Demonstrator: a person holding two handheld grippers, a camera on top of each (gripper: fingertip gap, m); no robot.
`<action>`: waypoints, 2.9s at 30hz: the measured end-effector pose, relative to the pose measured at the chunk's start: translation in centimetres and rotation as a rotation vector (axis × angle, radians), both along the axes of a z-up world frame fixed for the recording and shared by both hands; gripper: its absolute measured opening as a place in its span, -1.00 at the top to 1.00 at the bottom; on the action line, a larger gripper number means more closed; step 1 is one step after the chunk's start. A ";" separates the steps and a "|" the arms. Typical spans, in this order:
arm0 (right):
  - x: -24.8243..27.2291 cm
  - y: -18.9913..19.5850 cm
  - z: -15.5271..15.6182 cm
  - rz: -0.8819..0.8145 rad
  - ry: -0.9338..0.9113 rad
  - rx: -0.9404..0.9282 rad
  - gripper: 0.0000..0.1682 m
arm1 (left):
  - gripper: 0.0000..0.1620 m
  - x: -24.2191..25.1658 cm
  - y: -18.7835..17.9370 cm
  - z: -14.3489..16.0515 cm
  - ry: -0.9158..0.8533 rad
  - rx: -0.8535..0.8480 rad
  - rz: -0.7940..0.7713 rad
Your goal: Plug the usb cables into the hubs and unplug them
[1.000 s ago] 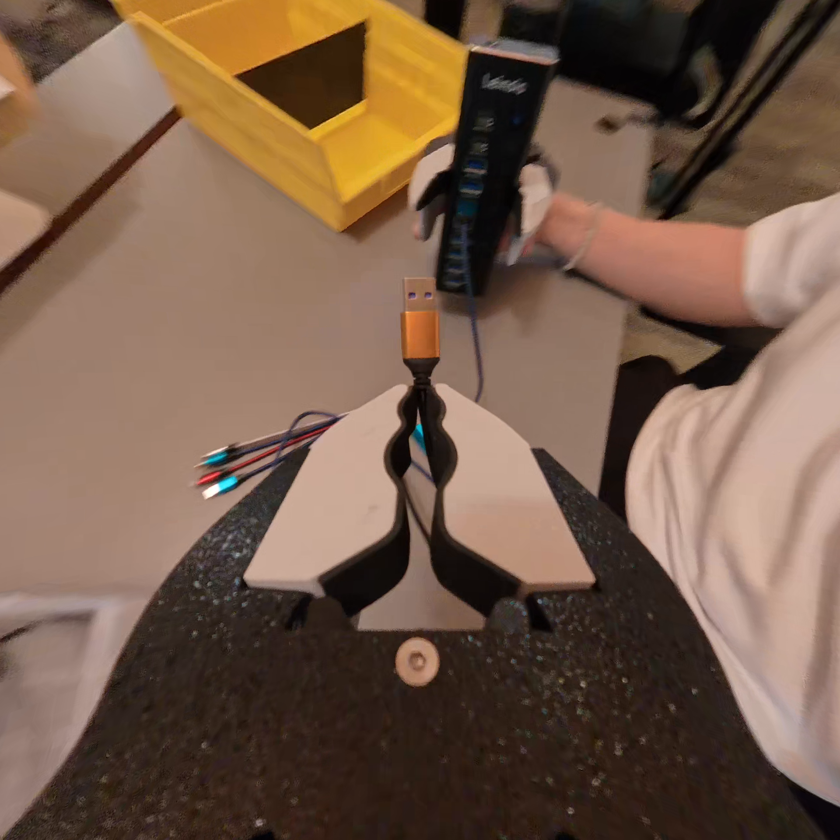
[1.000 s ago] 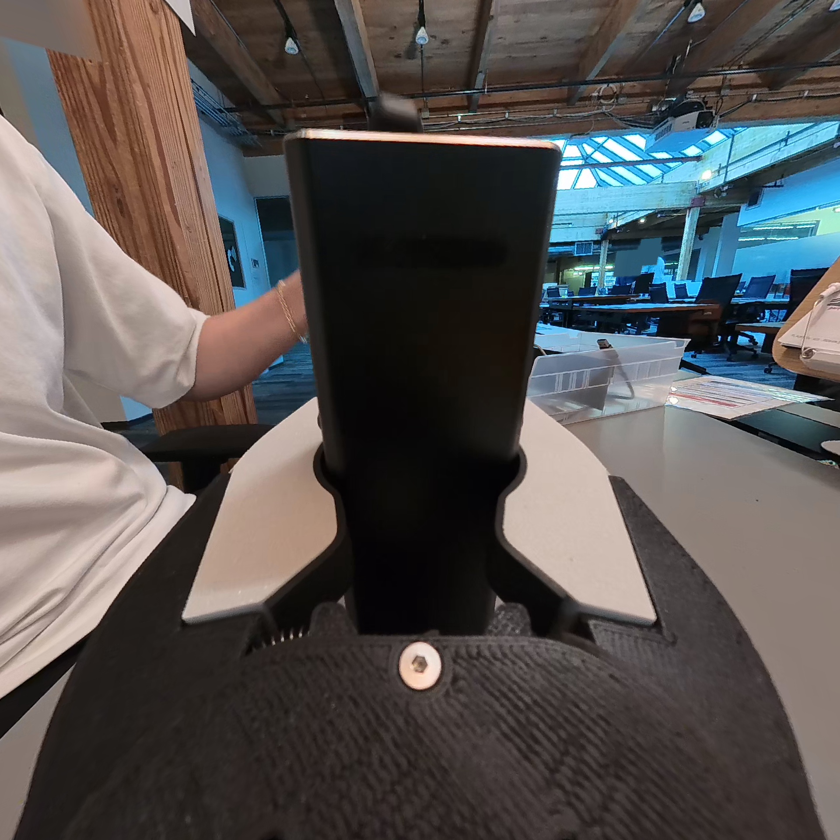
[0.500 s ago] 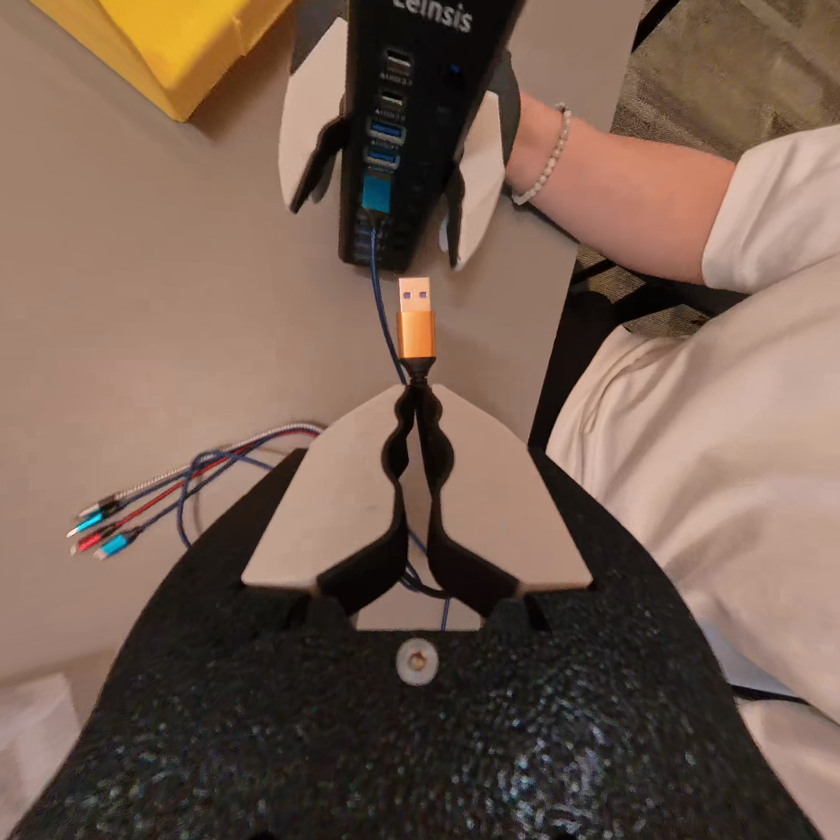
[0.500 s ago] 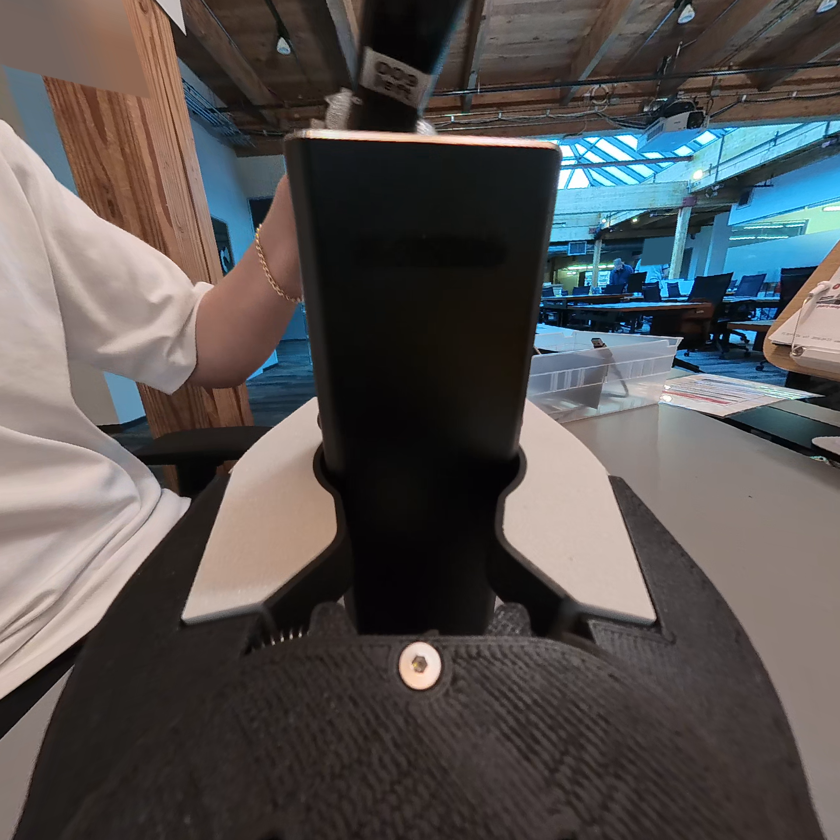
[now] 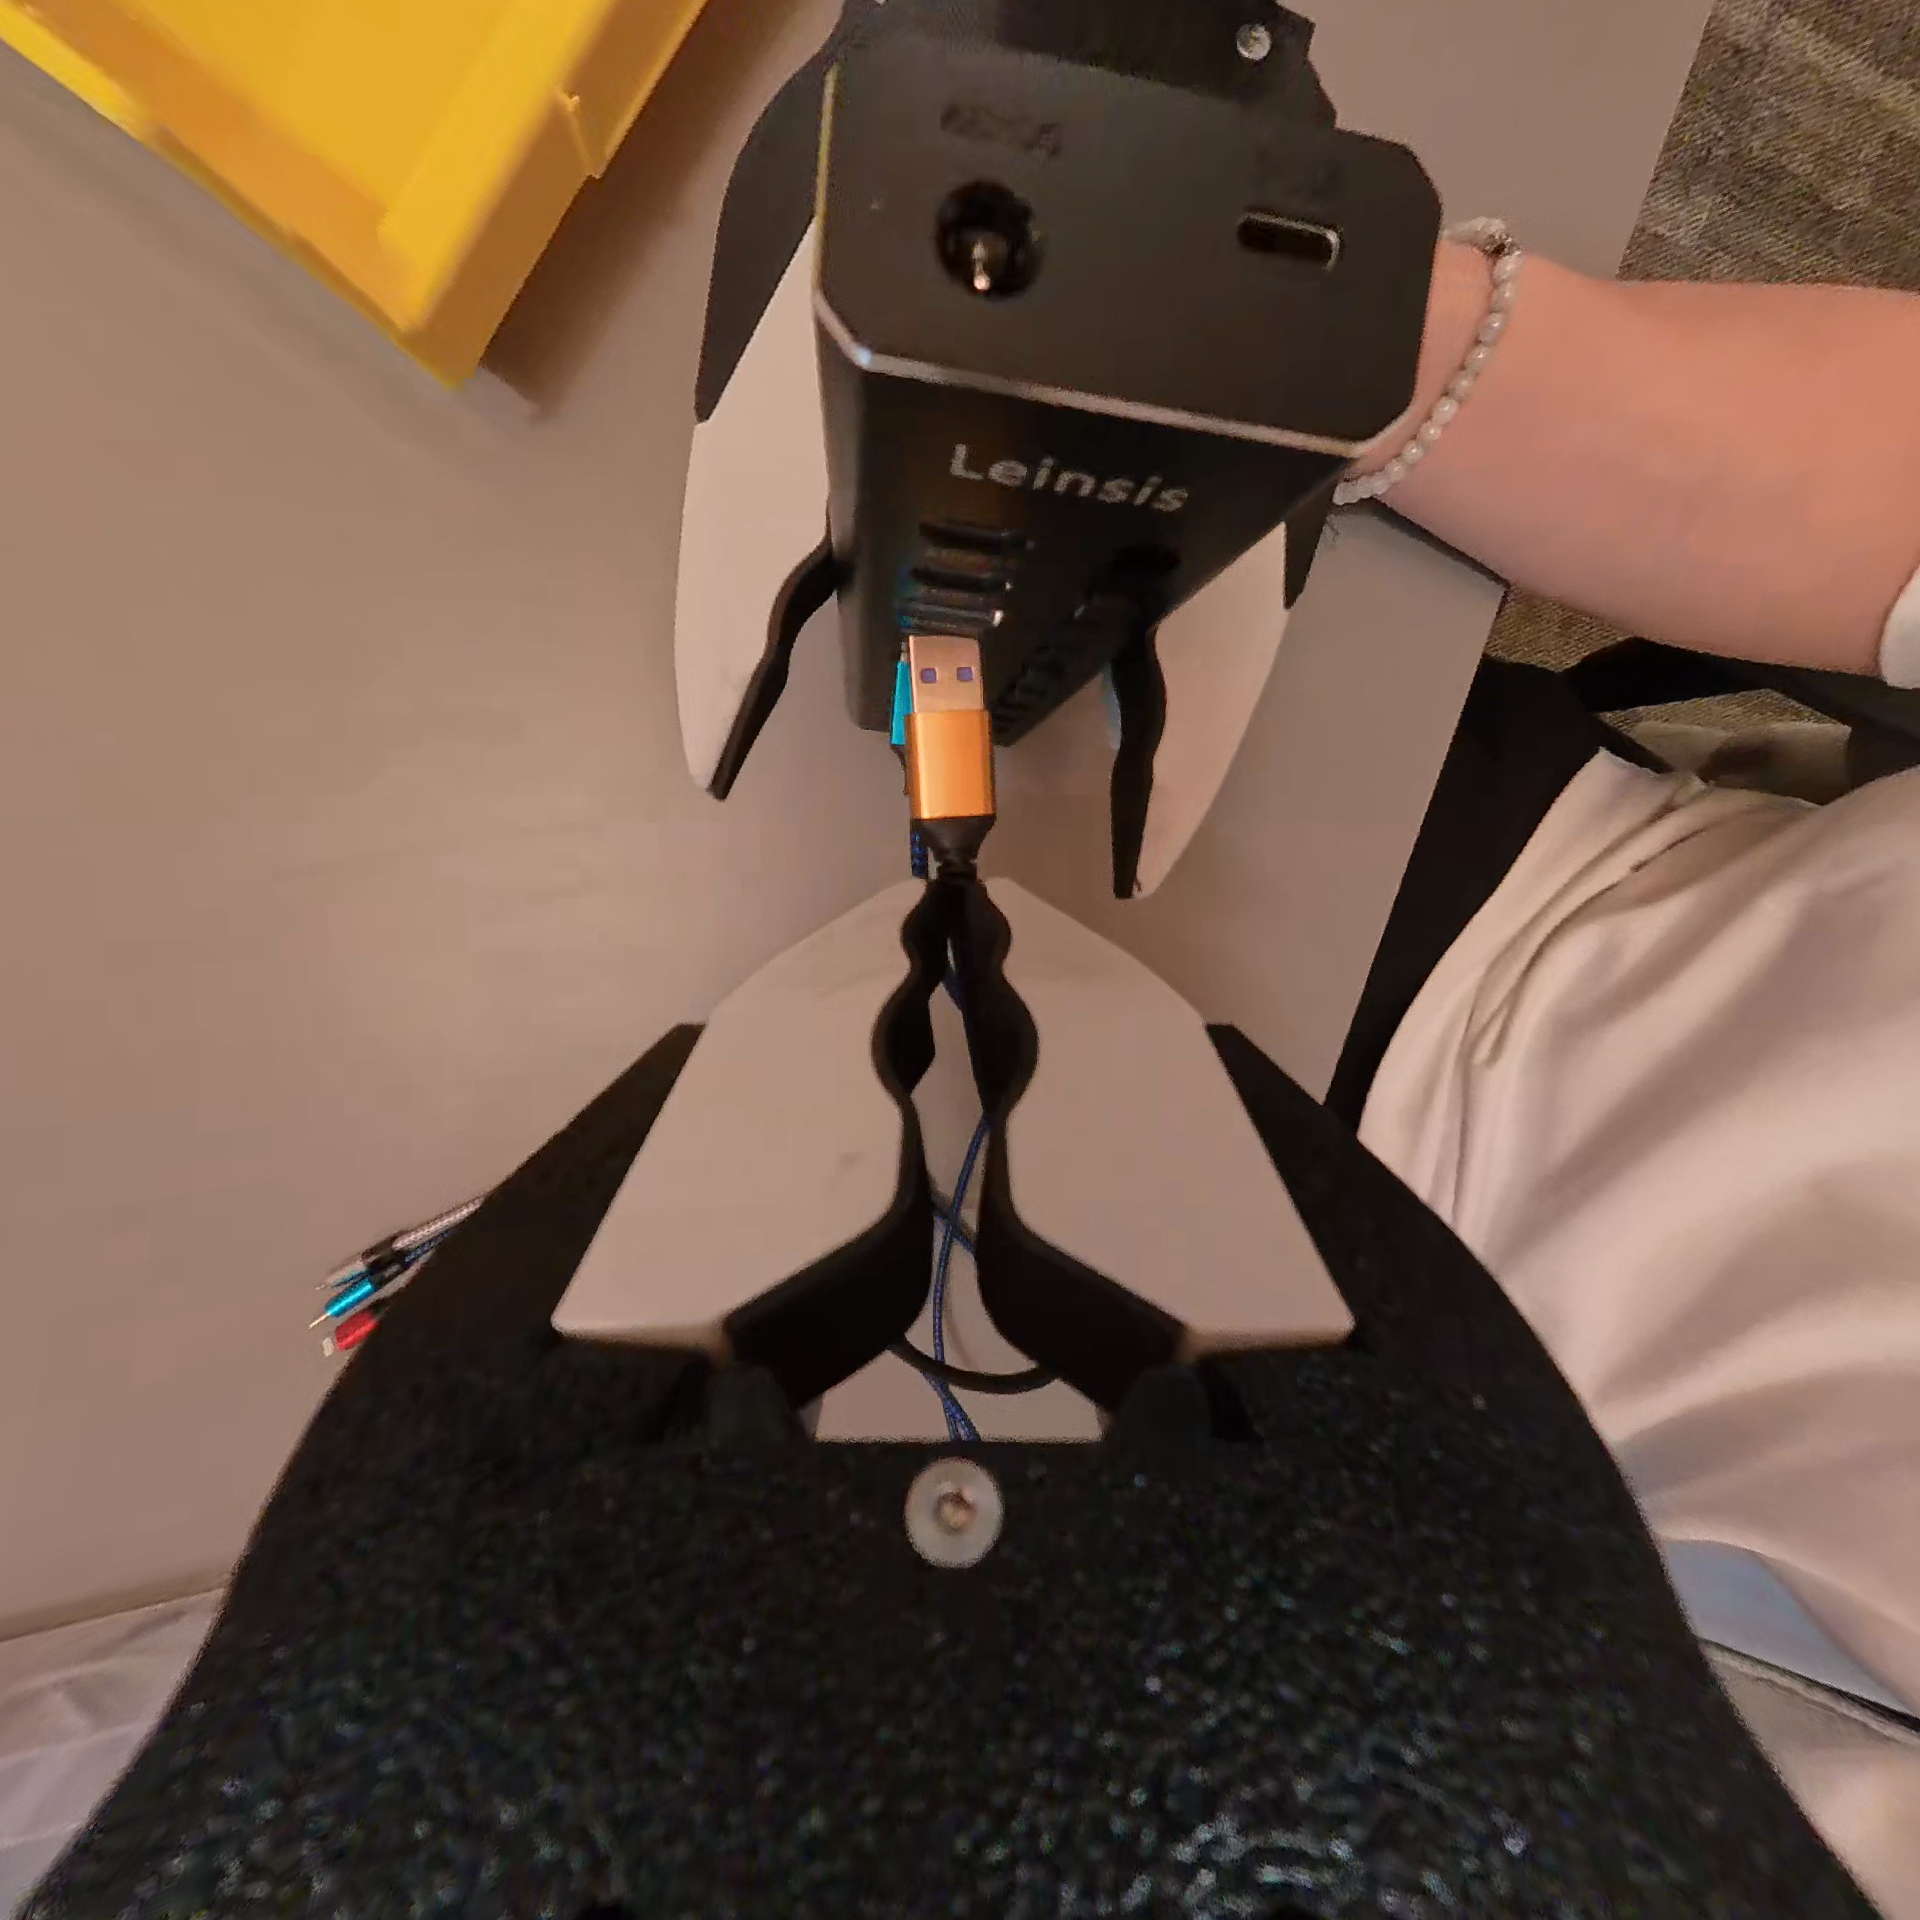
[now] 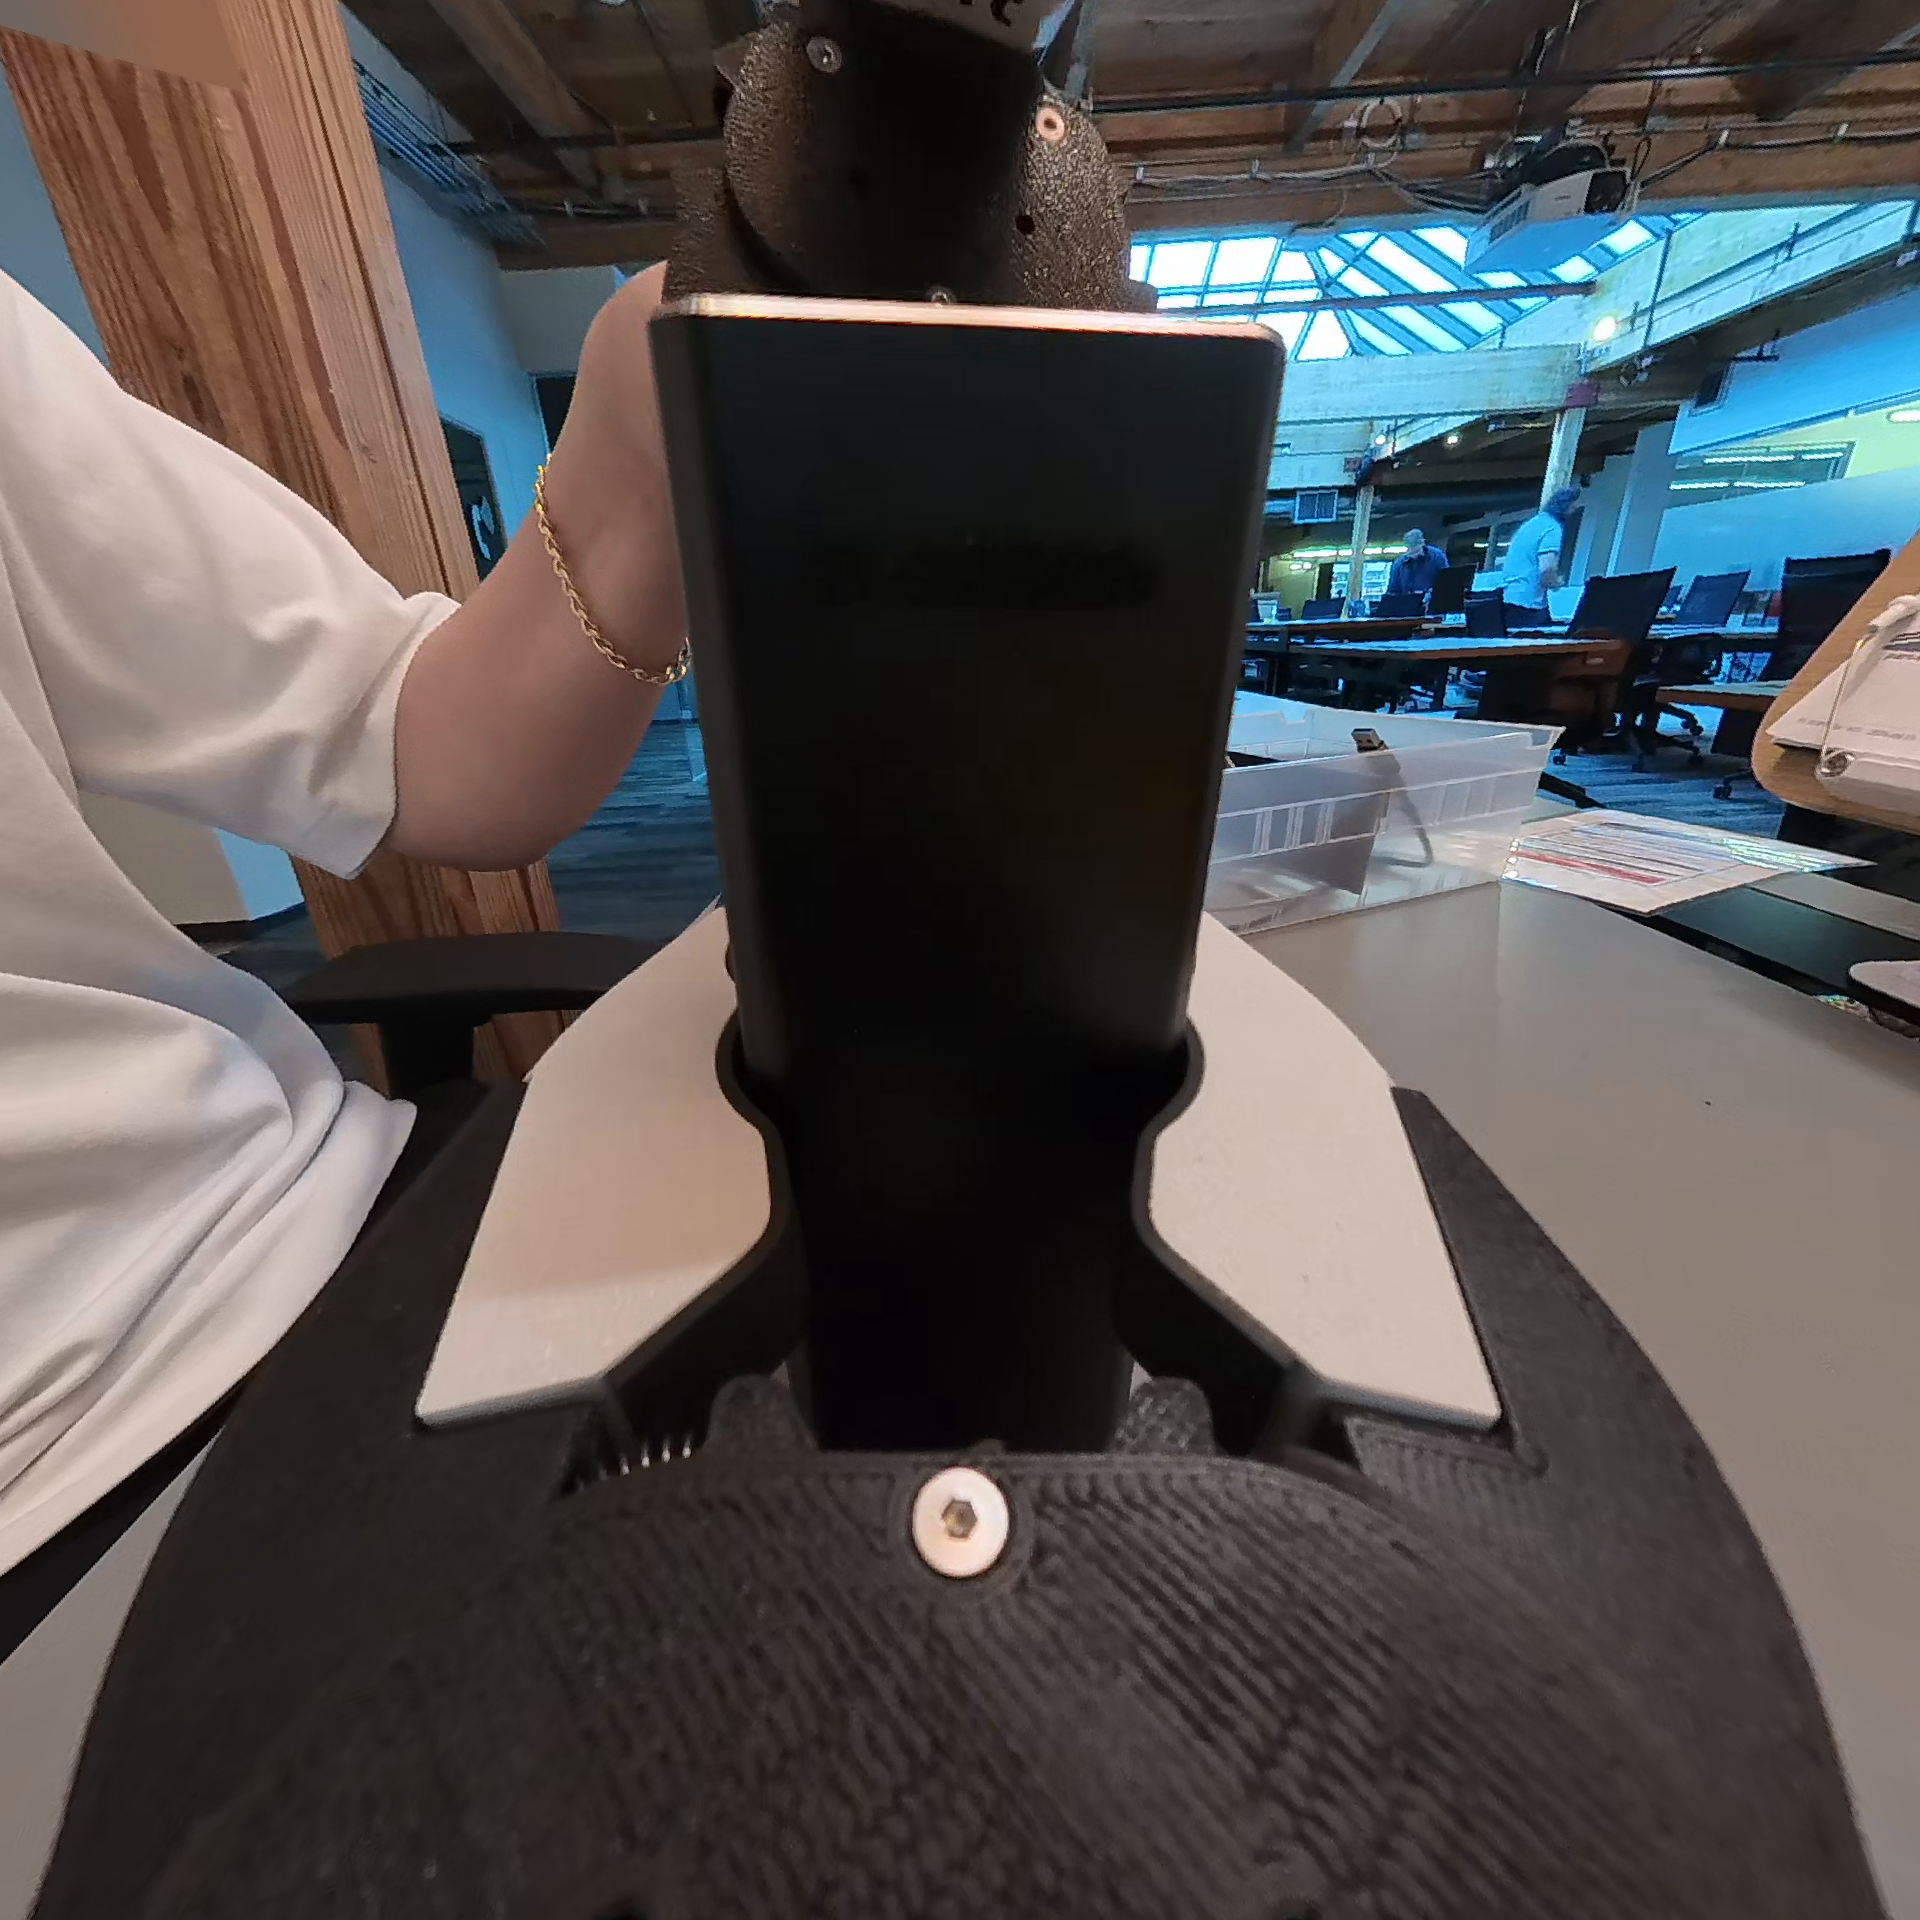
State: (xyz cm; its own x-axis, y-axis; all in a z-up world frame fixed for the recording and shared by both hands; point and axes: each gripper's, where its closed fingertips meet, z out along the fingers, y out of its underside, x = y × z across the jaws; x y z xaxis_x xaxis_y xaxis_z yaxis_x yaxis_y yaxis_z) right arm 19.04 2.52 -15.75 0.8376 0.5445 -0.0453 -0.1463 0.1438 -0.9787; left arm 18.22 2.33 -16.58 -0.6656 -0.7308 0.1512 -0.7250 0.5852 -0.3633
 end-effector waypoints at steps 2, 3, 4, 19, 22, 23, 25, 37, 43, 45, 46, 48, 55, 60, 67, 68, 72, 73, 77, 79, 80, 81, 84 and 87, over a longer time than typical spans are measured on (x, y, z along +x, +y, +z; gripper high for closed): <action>0.0 -0.1 0.0 0.003 0.002 0.004 0.13 | 0.97 0.1 0.0 0.0 -0.004 0.005 -0.010; 0.0 -0.1 0.1 0.007 0.003 0.008 0.13 | 0.97 0.1 -0.1 0.1 -0.007 0.004 -0.019; -0.1 -0.2 0.1 0.010 0.002 0.013 0.13 | 0.97 0.1 -0.1 0.1 -0.009 0.001 -0.028; 1.1 -0.7 0.8 -0.021 0.069 0.060 0.13 | 0.96 2.3 -0.8 0.8 -0.494 -0.099 -0.140; 1.0 -0.6 0.7 -0.012 0.067 0.051 0.13 | 0.94 2.2 -0.8 0.5 -0.574 -0.210 -0.140; 0.9 -0.6 0.7 -0.007 0.064 0.050 0.13 | 0.91 2.0 -0.9 0.5 -0.582 -0.265 -0.132; 0.8 -0.5 0.6 -0.005 0.058 0.041 0.13 | 0.90 1.9 -0.9 0.5 -0.586 -0.352 -0.100; 0.5 -0.2 0.3 -0.011 0.034 0.020 0.13 | 0.85 2.5 -1.6 -0.8 -0.635 -0.343 -0.053; 0.7 -0.1 0.3 -0.025 0.034 0.015 0.13 | 0.81 2.6 -1.6 -0.7 -0.641 -0.375 -0.028; 0.7 0.1 0.2 -0.035 0.031 0.007 0.13 | 0.79 2.7 -1.6 -0.6 -0.639 -0.389 -0.016; 0.7 0.1 0.2 -0.034 0.028 0.004 0.13 | 0.77 2.7 -1.6 -0.5 -0.638 -0.399 -0.004; 0.7 0.2 0.1 -0.040 0.025 0.000 0.13 | 0.80 2.8 -1.5 -0.3 -0.627 -0.430 0.021; 0.7 0.2 0.1 -0.043 0.023 -0.001 0.13 | 0.83 2.9 -1.3 -0.2 -0.626 -0.412 0.036; 1.0 0.0 0.3 -0.051 0.040 0.011 0.13 | 0.82 2.7 -1.3 -0.3 -0.613 -0.411 0.035; 0.5 0.0 0.1 -0.029 0.020 0.003 0.13 | 0.83 2.5 -1.3 -0.4 -0.606 -0.376 -0.003; 0.4 0.0 0.1 -0.025 0.017 0.005 0.13 | 0.83 2.4 -1.3 -0.4 -0.600 -0.366 -0.013; 0.1 0.0 0.0 -0.011 -0.002 -0.001 0.13 | 0.83 2.1 -1.2 -0.5 -0.548 -0.298 -0.066; 0.1 0.0 -0.1 -0.011 -0.004 -0.002 0.13 | 0.83 2.1 -1.1 -0.5 -0.531 -0.286 -0.075; 0.0 0.1 -0.1 -0.011 -0.009 -0.007 0.11 | 0.83 1.9 -1.0 -0.6 -0.432 -0.249 -0.074; -0.1 0.2 -0.2 -0.014 -0.015 -0.012 0.13 | 0.82 1.8 -1.0 -0.8 -0.364 -0.233 -0.049; 0.0 0.2 -0.2 -0.015 -0.015 -0.014 0.13 | 0.82 1.8 -0.9 -0.8 -0.333 -0.229 -0.028; 0.0 0.2 -0.2 -0.016 -0.013 -0.014 0.13 | 0.82 1.8 -0.9 -0.8 -0.309 -0.229 0.000; 0.1 0.2 -0.1 -0.022 -0.004 -0.009 0.13 | 0.83 1.8 -1.0 -0.4 -0.249 -0.265 0.069; -0.1 0.3 -0.3 -0.014 -0.020 -0.018 0.13 | 0.82 1.4 -1.1 -0.8 -0.178 -0.261 0.066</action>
State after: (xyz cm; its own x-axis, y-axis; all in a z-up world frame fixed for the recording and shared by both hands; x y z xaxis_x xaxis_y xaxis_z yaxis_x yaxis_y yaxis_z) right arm 18.93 2.78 -16.01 0.8460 0.5318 -0.0386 -0.1253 0.1278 -0.9839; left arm 19.63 1.18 -17.34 -0.6506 -0.7254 0.2245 -0.6700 0.4092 -0.6194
